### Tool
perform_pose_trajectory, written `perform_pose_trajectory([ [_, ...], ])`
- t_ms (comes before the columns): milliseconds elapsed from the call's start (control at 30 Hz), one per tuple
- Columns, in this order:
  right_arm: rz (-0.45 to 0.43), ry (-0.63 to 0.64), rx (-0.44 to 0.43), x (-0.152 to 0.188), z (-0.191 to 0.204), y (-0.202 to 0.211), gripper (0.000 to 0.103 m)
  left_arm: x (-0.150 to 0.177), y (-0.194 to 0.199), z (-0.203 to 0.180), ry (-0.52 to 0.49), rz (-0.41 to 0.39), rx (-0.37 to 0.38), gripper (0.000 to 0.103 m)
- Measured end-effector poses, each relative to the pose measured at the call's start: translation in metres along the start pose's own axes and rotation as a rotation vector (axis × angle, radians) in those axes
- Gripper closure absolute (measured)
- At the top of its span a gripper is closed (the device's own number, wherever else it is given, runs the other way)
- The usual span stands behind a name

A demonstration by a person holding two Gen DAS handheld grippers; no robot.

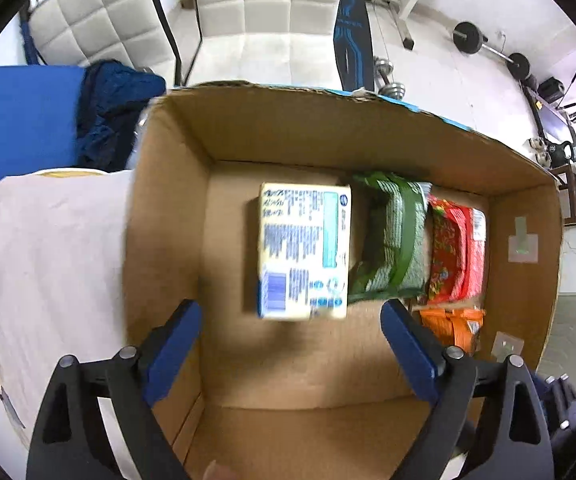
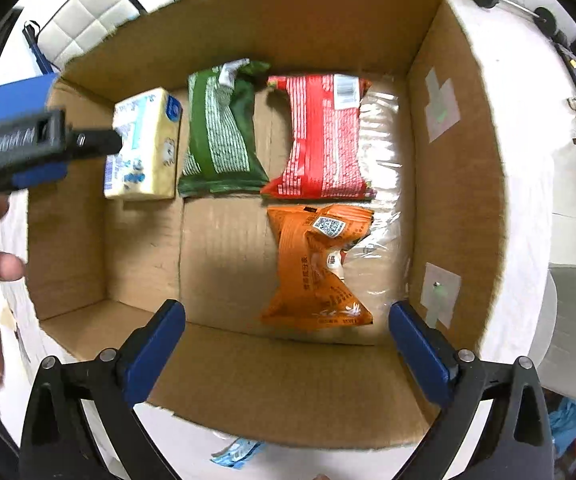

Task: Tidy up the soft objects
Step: 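Carry the carton and orange pack into the box and release both, then grasp the pink cloth with the left tool while the right tool grasps the blue stick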

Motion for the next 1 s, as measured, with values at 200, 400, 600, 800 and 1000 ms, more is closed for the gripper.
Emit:
perform_pose_trajectory([
  [200, -0.126, -0.005, 0.065, 0.001, -0.01, 0.038, 0.0, 0.038, 0.042, -0.01, -0.021, -0.105, -0.013, 0.005],
  [400, -0.214, -0.02, 0.094, 0.021, -0.016, 0.072, 0.0, 0.078, 0.092, -0.012, 0.002, -0.246, -0.072, 0.005],
  [600, -0.293, -0.026, 0.085, 0.052, -0.016, 0.115, 0.0, 0.102, 0.125, -0.018, -0.013, -0.313, -0.088, 0.005],
  [800, -0.339, -0.035, 0.044, 0.079, -0.012, 0.147, 0.0, 0.131, 0.16, -0.021, -0.004, -0.379, -0.073, 0.005],
  [1000, -0.315, -0.061, -0.031, 0.112, -0.011, 0.147, 0.0, 0.167, 0.157, -0.017, 0.01, -0.36, -0.101, 0.005],
])
Point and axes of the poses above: each gripper's, at about its wrist camera, not at the fingertips, and y roughly against the way its jaws point, z to its left, x to its underside, the point moved 8 cm from there along -y, roughly the way its jaws point, and after that the axes turned 5 degrees about -y, right-handed, at the moved point
